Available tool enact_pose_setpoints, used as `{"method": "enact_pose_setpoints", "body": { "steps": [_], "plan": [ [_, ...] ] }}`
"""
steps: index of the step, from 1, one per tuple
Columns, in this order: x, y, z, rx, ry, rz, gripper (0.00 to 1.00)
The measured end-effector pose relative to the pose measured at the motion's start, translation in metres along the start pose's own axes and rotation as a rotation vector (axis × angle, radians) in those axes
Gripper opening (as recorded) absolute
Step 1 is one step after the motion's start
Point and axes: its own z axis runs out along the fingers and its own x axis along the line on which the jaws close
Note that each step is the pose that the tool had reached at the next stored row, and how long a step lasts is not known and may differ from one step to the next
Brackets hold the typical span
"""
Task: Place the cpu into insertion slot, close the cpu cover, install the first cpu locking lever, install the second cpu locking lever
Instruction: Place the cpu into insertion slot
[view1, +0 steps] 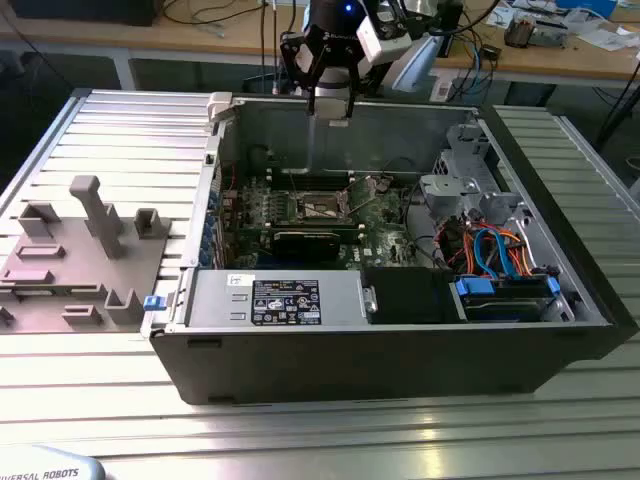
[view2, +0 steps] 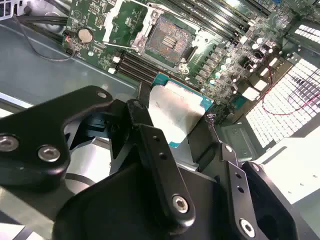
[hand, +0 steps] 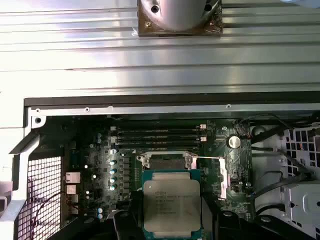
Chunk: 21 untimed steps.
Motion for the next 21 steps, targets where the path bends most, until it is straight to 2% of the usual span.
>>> {"method": "enact_pose_setpoints", "body": {
  "steps": [19,21],
  "plan": [
    [0.0006,-0.0004,0.0043,-0.0001,-0.0001,0.0,0.55],
    [0.0006,-0.0006,0.0068,-0.0002,0.0,0.0,0.55]
  ]
}}
